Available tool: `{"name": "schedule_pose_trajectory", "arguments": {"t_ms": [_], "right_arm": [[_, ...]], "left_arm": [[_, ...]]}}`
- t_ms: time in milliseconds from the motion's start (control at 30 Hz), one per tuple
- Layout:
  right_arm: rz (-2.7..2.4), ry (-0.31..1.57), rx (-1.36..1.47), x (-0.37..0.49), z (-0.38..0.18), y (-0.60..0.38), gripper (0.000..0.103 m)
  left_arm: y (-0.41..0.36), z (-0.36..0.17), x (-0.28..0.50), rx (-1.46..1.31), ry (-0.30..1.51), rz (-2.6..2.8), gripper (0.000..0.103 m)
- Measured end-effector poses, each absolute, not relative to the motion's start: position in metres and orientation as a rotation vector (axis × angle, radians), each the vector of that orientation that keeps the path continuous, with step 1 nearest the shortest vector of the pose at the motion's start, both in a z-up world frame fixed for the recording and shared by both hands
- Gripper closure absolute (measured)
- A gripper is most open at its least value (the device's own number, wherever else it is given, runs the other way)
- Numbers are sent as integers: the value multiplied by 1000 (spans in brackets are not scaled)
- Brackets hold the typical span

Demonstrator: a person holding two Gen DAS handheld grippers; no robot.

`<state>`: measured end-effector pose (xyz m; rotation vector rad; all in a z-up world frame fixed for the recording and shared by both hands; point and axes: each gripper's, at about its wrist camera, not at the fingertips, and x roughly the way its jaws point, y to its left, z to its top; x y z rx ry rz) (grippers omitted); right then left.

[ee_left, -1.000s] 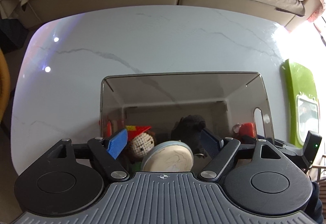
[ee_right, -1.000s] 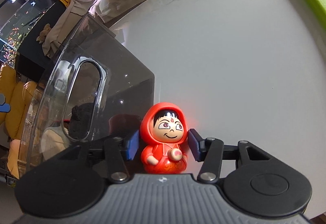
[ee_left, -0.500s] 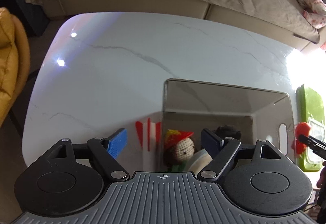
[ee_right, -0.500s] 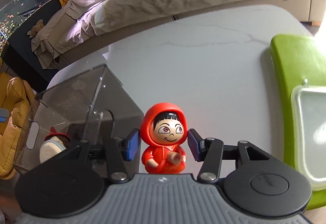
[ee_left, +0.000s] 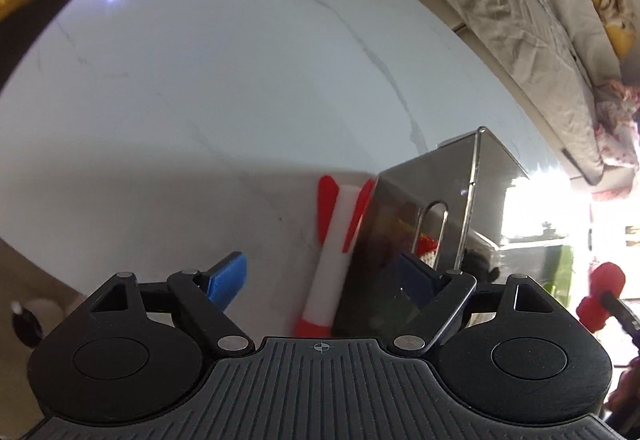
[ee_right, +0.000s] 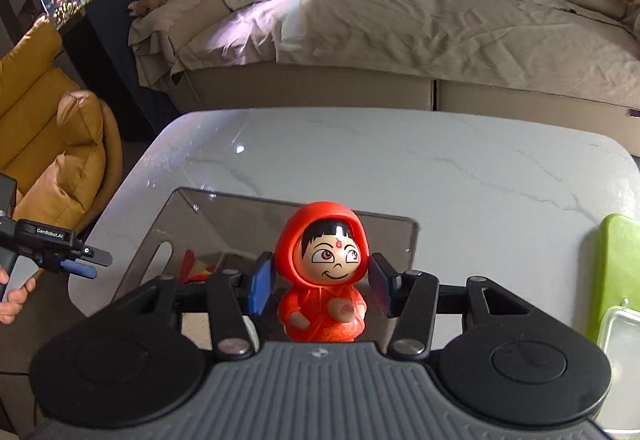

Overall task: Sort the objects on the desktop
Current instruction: 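Put red hooded figure in box with right tool while left reaches rocket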

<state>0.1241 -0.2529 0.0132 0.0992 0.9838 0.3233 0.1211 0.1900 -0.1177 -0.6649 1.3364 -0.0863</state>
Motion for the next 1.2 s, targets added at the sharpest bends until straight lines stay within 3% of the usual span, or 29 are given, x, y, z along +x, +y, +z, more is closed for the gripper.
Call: {"name": "schedule_pose_trajectory", "arguments": {"t_ms": [233, 400, 933, 1200], "right_arm": [[273, 1179, -21, 145, -52, -201, 49], [239, 1271, -59, 152, -84, -190, 49], [208, 1322, -125, 158, -105, -189, 49], [190, 1321, -159, 153, -105, -198, 61]], "left_arm": [[200, -177, 120, -866, 1392, -122, 13], [193, -195, 126, -850, 1419, -142, 13], [173, -213, 142, -753, 1465, -162, 10], [150, -206, 150, -652, 1471, -168, 10]]}}
